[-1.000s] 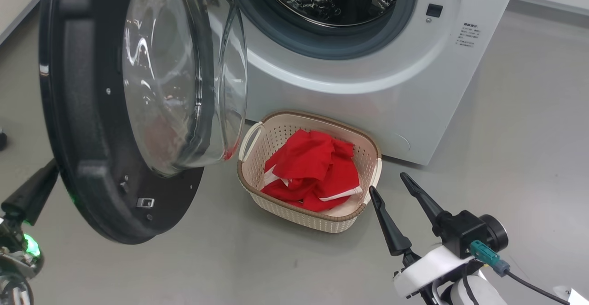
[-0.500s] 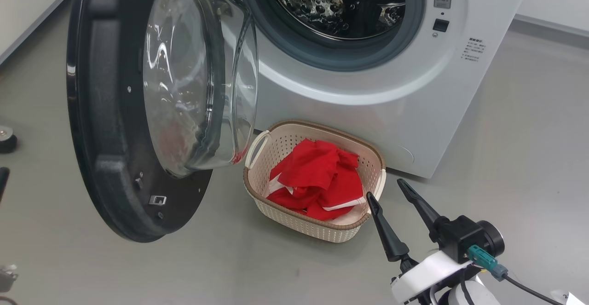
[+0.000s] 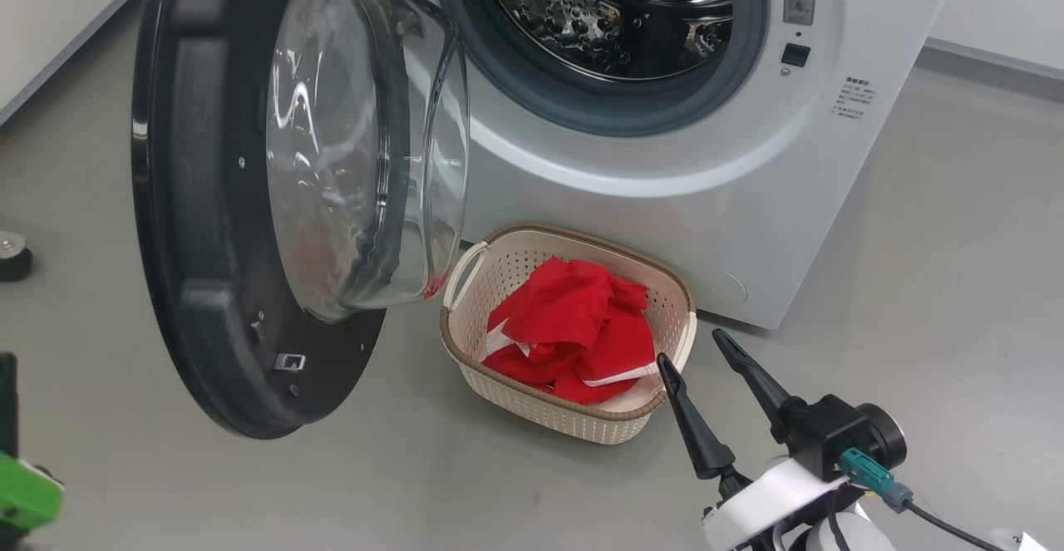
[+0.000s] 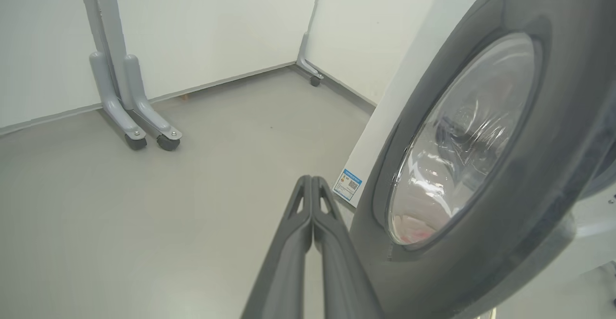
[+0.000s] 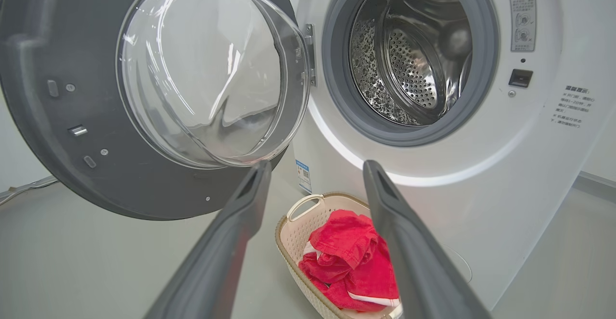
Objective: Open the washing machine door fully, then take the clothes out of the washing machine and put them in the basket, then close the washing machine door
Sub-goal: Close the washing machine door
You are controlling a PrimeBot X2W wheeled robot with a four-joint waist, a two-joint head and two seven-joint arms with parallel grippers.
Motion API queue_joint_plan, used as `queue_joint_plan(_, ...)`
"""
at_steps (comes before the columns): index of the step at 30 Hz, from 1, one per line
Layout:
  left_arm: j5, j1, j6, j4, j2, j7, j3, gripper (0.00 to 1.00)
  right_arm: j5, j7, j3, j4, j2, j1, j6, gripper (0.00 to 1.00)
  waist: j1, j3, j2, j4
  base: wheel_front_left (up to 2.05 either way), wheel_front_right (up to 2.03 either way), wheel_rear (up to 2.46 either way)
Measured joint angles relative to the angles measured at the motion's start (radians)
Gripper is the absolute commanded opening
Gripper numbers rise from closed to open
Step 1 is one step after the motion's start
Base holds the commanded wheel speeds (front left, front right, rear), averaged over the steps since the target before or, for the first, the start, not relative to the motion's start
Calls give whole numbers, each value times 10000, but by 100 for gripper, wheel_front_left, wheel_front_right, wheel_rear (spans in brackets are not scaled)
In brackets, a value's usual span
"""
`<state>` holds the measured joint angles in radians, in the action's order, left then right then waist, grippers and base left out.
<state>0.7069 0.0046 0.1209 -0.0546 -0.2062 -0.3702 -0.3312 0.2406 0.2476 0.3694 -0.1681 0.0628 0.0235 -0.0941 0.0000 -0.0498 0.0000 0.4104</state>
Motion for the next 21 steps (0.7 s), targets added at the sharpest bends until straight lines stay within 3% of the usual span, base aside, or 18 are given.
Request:
queue_joint_plan(12,-1672,895,33,888,-301,2362,1058,0,10,0,8,48,-10,-73,0,100,0,-73,0,-53,0,0,0)
queue_joint_plan(13,-1760,895,33,963,-299,2552,1062,31,10,0,8,61,-10,-73,0,100,0,-88,0,-58,0,0,0)
queue_joint_plan(14,-1860,895,33,1049,-299,2748,1068,79,12,0,10,73,-12,-73,-2,100,0,-103,0,-63,0,0,0)
queue_joint_plan(15,-1937,902,33,1135,-295,2959,1037,100,10,0,31,90,-10,-72,-2,100,0,-124,0,-73,0,0,0)
queue_joint_plan(21,-2084,906,33,1674,-86,3904,1091,100,17,0,-19,113,-19,-71,0,100,0,-209,0,-123,0,0,0)
